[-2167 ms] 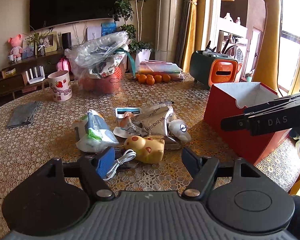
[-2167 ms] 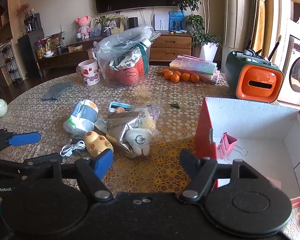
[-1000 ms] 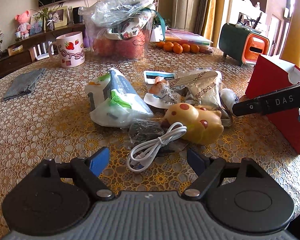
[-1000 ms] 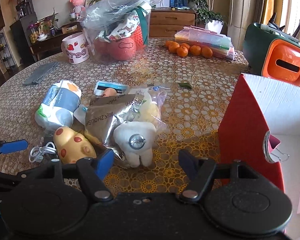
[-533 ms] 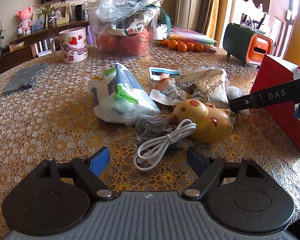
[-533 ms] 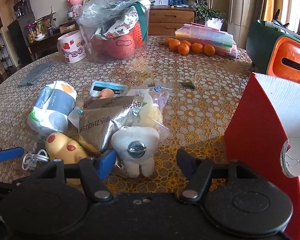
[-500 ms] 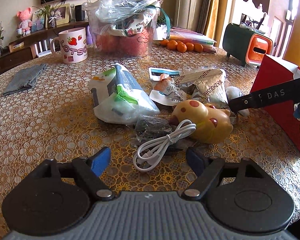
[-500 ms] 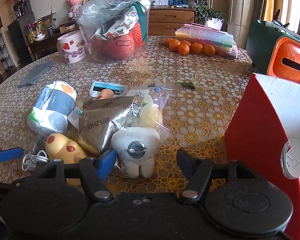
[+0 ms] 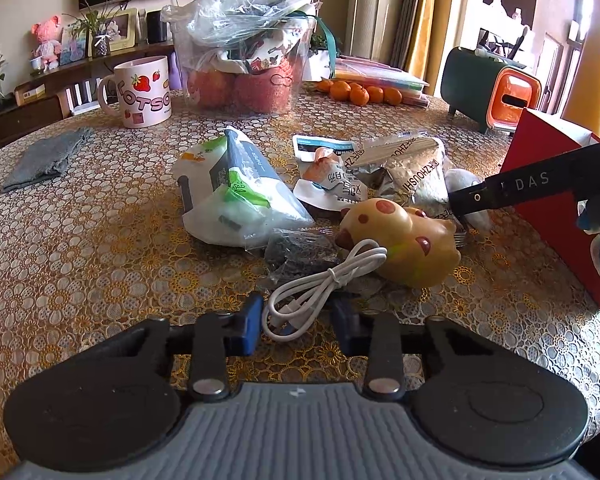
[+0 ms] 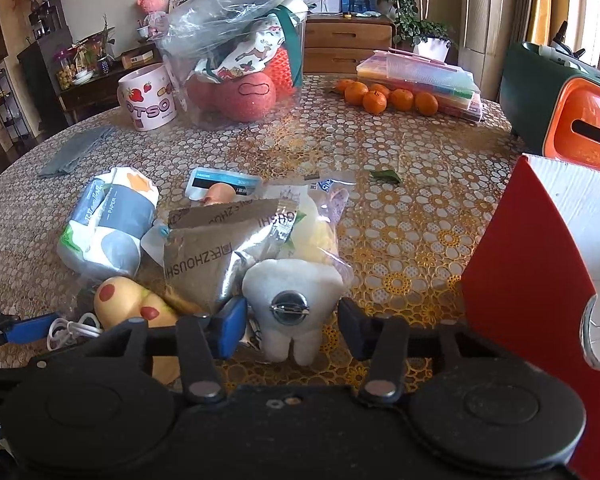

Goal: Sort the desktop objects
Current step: 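Grasp the white USB cable with the left tool while the right tool grasps the tooth plush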

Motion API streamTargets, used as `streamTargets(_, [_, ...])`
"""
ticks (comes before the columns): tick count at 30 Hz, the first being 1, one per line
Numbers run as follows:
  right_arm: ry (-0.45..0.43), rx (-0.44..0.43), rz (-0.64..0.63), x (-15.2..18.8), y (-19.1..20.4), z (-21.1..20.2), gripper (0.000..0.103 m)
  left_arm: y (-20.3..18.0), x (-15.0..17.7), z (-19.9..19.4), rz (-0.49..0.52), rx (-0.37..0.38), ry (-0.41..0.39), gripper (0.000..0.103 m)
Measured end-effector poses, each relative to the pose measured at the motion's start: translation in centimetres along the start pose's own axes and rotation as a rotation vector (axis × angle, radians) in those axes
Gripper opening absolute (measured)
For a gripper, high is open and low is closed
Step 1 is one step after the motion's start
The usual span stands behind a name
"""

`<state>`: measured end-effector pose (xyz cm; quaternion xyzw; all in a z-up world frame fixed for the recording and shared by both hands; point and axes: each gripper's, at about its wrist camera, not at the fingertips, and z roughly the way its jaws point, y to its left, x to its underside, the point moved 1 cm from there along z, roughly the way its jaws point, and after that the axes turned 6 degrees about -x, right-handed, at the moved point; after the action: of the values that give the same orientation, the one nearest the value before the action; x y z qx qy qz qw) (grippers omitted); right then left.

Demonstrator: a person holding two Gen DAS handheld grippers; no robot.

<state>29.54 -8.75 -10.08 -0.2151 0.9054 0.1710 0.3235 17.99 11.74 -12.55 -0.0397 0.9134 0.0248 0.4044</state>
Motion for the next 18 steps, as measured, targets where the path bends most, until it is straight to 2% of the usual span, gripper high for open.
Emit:
streamTargets(7, [-0.014, 0.010, 0.007, 0.1, 0.0, -0.6, 0.044, 0.1, 0.1, -0.5, -0.009, -0.013, 0.000, 0.028])
streamTargets(18, [-0.040, 0.003, 0.012, 1.2, 0.5, -3.3, 0.044, -0.4, 0.1, -2.8, -0.017, -0.005, -0.029, 0.027])
